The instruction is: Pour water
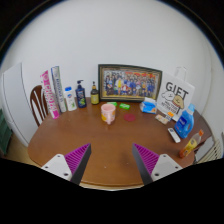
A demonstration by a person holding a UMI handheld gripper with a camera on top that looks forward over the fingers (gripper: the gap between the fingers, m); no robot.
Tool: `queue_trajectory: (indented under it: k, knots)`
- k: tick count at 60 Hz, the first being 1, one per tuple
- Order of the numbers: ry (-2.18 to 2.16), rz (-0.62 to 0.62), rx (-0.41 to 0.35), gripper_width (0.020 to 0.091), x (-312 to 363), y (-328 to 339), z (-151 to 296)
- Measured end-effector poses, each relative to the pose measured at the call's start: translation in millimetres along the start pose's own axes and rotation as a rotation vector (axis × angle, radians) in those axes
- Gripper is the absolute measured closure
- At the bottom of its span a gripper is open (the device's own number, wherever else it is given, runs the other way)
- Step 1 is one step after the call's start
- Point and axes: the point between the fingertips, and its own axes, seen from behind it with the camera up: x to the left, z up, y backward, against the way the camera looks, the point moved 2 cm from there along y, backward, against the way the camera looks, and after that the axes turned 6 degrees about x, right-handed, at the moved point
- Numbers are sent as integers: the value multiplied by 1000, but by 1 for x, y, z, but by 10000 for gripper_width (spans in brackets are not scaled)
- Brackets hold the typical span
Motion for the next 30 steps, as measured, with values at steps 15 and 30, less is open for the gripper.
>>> queue_trajectory:
  k: [15, 30]
  knots:
    - [-56, -80, 42, 250, -163, -5, -73]
    - [-90, -163, -4, 244, -335, -24, -130]
